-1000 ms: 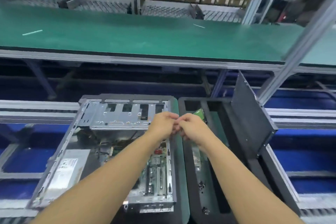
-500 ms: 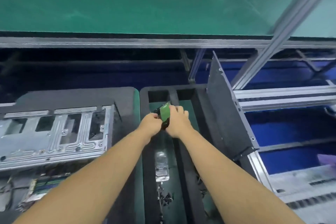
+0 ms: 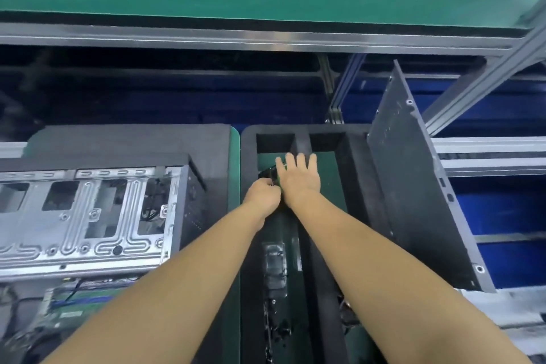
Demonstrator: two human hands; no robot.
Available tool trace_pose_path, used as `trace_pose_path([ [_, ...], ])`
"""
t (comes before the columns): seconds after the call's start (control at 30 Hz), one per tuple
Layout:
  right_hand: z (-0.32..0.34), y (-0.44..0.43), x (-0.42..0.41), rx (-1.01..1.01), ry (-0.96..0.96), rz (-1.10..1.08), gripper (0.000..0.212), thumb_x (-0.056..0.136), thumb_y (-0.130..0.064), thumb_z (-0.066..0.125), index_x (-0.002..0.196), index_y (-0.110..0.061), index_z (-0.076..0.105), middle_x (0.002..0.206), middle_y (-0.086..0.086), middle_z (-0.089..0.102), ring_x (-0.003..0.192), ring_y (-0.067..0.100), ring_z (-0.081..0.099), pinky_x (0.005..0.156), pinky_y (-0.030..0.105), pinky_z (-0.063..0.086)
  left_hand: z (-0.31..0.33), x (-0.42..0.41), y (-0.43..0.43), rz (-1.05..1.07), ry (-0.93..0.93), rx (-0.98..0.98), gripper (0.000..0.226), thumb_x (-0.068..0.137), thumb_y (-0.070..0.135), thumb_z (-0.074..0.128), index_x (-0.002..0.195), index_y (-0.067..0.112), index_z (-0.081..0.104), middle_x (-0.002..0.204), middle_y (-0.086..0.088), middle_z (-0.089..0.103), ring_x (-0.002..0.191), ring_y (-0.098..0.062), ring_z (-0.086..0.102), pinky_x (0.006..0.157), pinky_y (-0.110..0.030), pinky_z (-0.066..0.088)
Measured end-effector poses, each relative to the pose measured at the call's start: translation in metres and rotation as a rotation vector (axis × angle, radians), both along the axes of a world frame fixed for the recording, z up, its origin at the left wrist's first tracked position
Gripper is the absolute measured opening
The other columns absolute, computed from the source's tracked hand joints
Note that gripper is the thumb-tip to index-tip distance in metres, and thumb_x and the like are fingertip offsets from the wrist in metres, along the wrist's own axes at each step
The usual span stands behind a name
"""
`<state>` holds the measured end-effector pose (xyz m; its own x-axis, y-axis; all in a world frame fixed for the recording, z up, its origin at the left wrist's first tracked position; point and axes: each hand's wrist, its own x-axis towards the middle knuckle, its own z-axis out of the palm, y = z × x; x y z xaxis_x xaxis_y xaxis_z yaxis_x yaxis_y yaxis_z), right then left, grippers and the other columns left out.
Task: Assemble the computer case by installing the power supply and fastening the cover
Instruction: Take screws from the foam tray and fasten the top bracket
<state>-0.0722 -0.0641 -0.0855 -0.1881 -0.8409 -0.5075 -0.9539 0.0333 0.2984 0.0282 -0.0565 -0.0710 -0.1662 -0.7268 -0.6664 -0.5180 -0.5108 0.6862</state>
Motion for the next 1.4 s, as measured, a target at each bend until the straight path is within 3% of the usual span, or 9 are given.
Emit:
trace_pose_path([
  [0.33, 0.034, 0.017, 0.011, -0.304, -0.031, -0.136, 0.117, 0.079, -0.039, 0.083, 0.162, -0.011, 0.006, 0.156, 0.017, 0.023, 0.140, 0.038, 0.032, 0.118, 0.053, 0.026, 0.040, 0.029, 0.006, 0.302, 0.164, 0.171, 0.025, 0.096, 0.017, 0.049, 0.119, 0.009, 0.055, 0.110, -0.007, 0.056, 0.104, -0.024, 0.057, 0.094, -0.039, 0.053],
  [0.47, 0.072, 0.039, 0.020, -0.535, -0.206, -0.286, 0.130, 0.071, -0.048, 0.086, 0.163, -0.014, 0.000, 0.153, 0.014, 0.024, 0.135, 0.036, 0.034, 0.115, 0.049, 0.031, 0.064, 0.042, 0.016, 0.338, 0.394, 0.269, 0.042, 0.099, 0.028, 0.056, 0.137, 0.012, 0.047, 0.131, -0.008, 0.054, 0.111, -0.022, 0.056, 0.087, -0.035, 0.051],
  [0.63, 0.122, 0.080, 0.055, -0.877, -0.502, -0.433, 0.125, 0.071, -0.055, 0.079, 0.163, -0.016, 0.004, 0.149, 0.010, 0.025, 0.130, 0.031, 0.031, 0.108, 0.045, 0.033, 0.106, 0.052, 0.033, 0.378, 0.710, 0.225, 0.034, 0.095, 0.030, 0.065, 0.122, 0.008, 0.064, 0.107, -0.009, 0.074, 0.103, -0.025, 0.068, 0.096, -0.039, 0.054],
  [0.77, 0.152, 0.117, 0.100, -1.081, -0.654, -0.475, 0.126, 0.068, -0.062, 0.079, 0.163, -0.021, 0.007, 0.145, 0.003, 0.024, 0.128, 0.025, 0.027, 0.109, 0.044, 0.030, 0.134, 0.085, 0.058, 0.392, 1.053, 0.116, 0.028, 0.098, 0.015, 0.059, 0.126, 0.011, 0.061, 0.117, -0.011, 0.072, 0.107, -0.026, 0.070, 0.082, -0.035, 0.059],
  [0.9, 0.167, 0.150, 0.136, -0.957, -0.848, -0.439, 0.121, 0.068, -0.068, 0.077, 0.162, -0.022, 0.016, 0.143, -0.006, 0.024, 0.133, 0.014, 0.029, 0.113, 0.036, 0.028, 0.145, 0.148, 0.083, 0.351, 1.100, -0.032, 0.025, 0.094, 0.005, 0.061, 0.118, 0.010, 0.062, 0.109, -0.010, 0.074, 0.091, -0.022, 0.073, 0.070, -0.032, 0.060],
  [1.03, 0.172, 0.168, 0.180, -0.862, -1.240, -0.665, 0.058, 0.093, -0.025, 0.072, 0.144, -0.018, 0.046, 0.138, -0.001, 0.051, 0.108, 0.006, 0.055, 0.082, 0.002, 0.042, 0.148, 0.221, 0.099, 0.236, 0.910, -0.100, 0.024, 0.090, 0.010, 0.067, 0.114, 0.015, 0.064, 0.104, -0.006, 0.076, 0.082, -0.019, 0.074, 0.065, -0.032, 0.058],
  [1.17, 0.159, 0.183, 0.231, -0.742, -1.466, -0.911, 0.038, 0.100, -0.007, 0.064, 0.137, -0.007, 0.053, 0.127, 0.012, 0.068, 0.102, 0.026, 0.072, 0.075, 0.035, 0.060, 0.144, 0.280, 0.109, 0.178, 0.760, -0.059, 0.030, 0.090, 0.013, 0.070, 0.117, 0.009, 0.061, 0.103, -0.009, 0.075, 0.077, -0.021, 0.075, 0.058, -0.031, 0.057],
  [1.27, 0.149, 0.199, 0.264, -0.679, -1.617, -1.014, 0.036, 0.100, -0.002, 0.063, 0.134, -0.004, 0.053, 0.121, 0.013, 0.069, 0.094, 0.026, 0.074, 0.060, 0.029, 0.056, 0.139, 0.316, 0.115, 0.107, 0.698, -0.045, 0.024, 0.089, 0.014, 0.070, 0.113, 0.011, 0.066, 0.106, -0.013, 0.075, 0.082, -0.024, 0.074, 0.065, -0.035, 0.058],
  [1.4, 0.142, 0.220, 0.300, -0.626, -1.940, -1.269, 0.032, 0.099, -0.001, 0.064, 0.130, -0.003, 0.055, 0.117, 0.015, 0.070, 0.089, 0.025, 0.069, 0.073, 0.034, 0.057, 0.128, 0.341, 0.127, 0.202, 0.770, -0.032, 0.026, 0.088, 0.007, 0.070, 0.110, 0.016, 0.063, 0.102, -0.011, 0.076, 0.085, -0.027, 0.074, 0.066, -0.037, 0.060],
])
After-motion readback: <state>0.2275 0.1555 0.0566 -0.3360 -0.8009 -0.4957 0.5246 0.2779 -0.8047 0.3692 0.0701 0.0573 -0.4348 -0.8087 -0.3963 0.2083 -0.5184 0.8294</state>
